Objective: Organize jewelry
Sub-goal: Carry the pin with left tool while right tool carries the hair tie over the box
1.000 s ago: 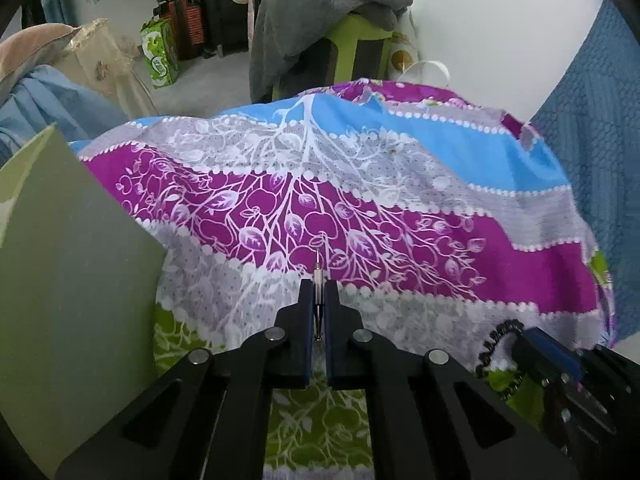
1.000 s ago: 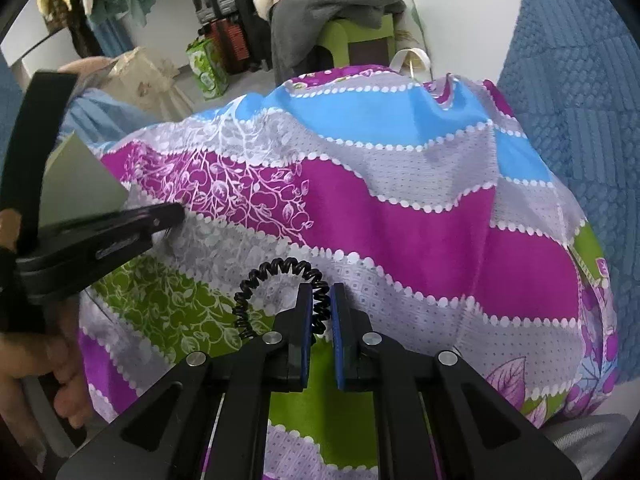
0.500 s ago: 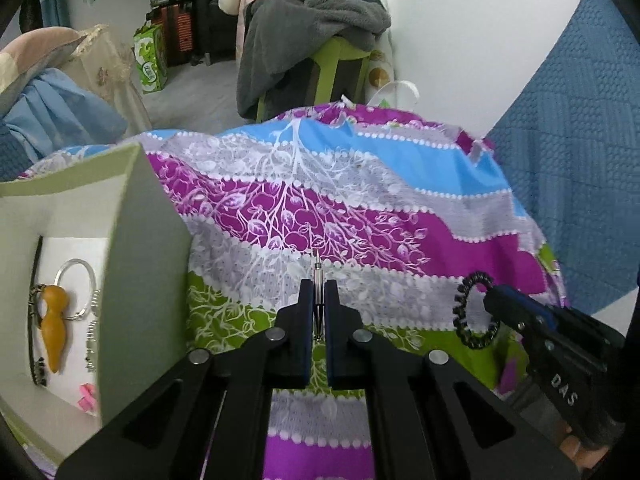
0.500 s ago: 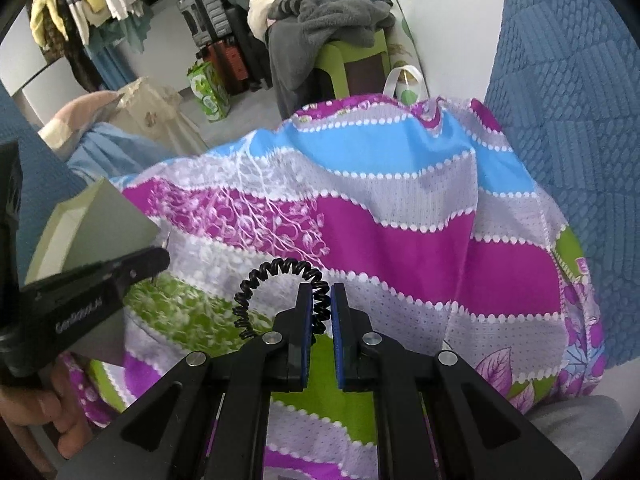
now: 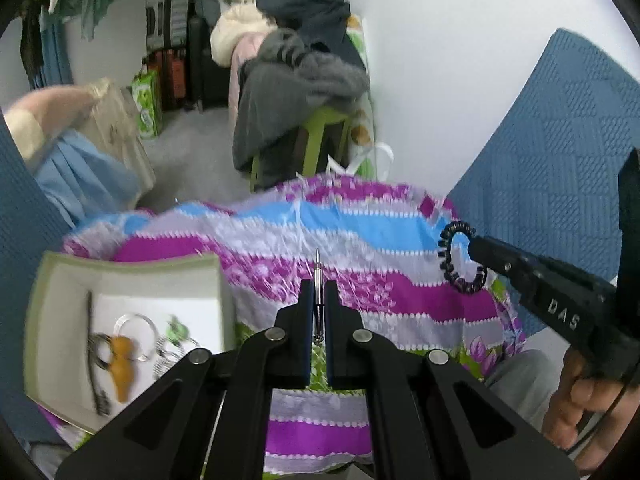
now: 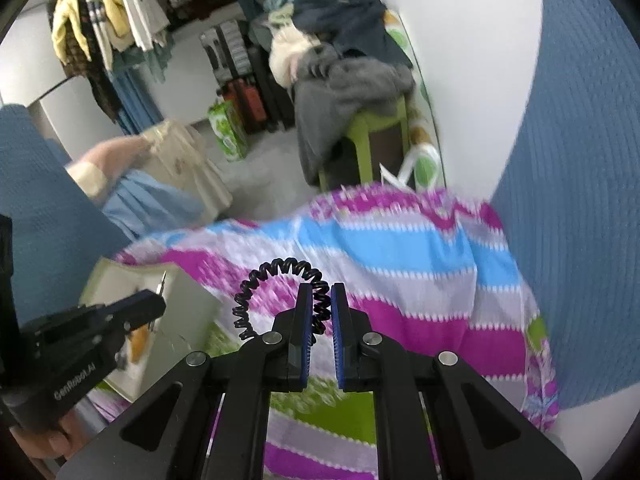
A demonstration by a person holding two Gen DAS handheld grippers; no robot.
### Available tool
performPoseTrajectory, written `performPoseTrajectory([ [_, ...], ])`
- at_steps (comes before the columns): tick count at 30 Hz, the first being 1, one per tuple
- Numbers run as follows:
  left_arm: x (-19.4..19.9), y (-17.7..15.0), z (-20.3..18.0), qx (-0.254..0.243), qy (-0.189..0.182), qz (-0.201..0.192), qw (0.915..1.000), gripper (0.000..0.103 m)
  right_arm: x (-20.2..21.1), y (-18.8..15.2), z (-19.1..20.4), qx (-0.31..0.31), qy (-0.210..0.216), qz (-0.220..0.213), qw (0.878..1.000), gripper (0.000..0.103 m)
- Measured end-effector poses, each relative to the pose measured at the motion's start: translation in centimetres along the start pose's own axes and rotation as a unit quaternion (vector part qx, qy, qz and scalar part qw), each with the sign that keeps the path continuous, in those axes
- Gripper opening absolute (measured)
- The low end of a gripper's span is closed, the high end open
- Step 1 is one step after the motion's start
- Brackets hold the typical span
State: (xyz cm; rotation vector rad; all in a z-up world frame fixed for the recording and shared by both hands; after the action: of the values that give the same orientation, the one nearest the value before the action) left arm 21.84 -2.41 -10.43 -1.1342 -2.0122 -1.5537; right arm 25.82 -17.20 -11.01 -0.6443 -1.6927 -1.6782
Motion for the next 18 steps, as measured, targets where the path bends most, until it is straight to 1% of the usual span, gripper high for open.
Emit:
performPoseTrajectory([
  [6, 4.4, 2.4, 1.3, -0.009, 0.010, -0.035, 0.9993, 0.004, 2.5, 3.0, 2.7, 0.004, 0.017, -0.032, 0.999, 0.008],
  [9, 6.2, 3.4, 2.8, -0.005, 0.019, -0.050, 0.9986, 0.004, 3.3, 4.0, 4.7, 0.014, 0.028, -0.045, 0.998, 0.008],
  [11, 7.1, 3.4, 3.8, -0.003, 0.025, -0.056, 0.9981, 0.004, 3.3, 4.3, 6.4, 0.027, 0.037, -0.052, 0.998, 0.008],
  [15, 7.8, 2.6, 6.6, 0.010, 0.036, -0.051, 0.9980, 0.004, 2.4, 3.9, 10.0, 0.049, 0.056, -0.042, 0.996, 0.008],
  [18, 7.7, 1.5, 8.9, 0.025, 0.039, -0.039, 0.9982, 0.004, 1.2, 2.7, 12.8, 0.062, 0.069, -0.026, 0.995, 0.008],
])
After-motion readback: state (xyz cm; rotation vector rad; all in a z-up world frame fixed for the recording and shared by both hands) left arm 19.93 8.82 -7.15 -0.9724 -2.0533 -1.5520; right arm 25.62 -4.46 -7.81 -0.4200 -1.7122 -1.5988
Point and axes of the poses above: each gripper's, at about its wrist camera, not at the fingertips, and x roughly against the way its jaws point, z to its left, y to its top, the point moved 1 cm from there along -x, roughly the way its jaws point, and after that the axes turned 11 degrees about -y, right-handed, at the moved point
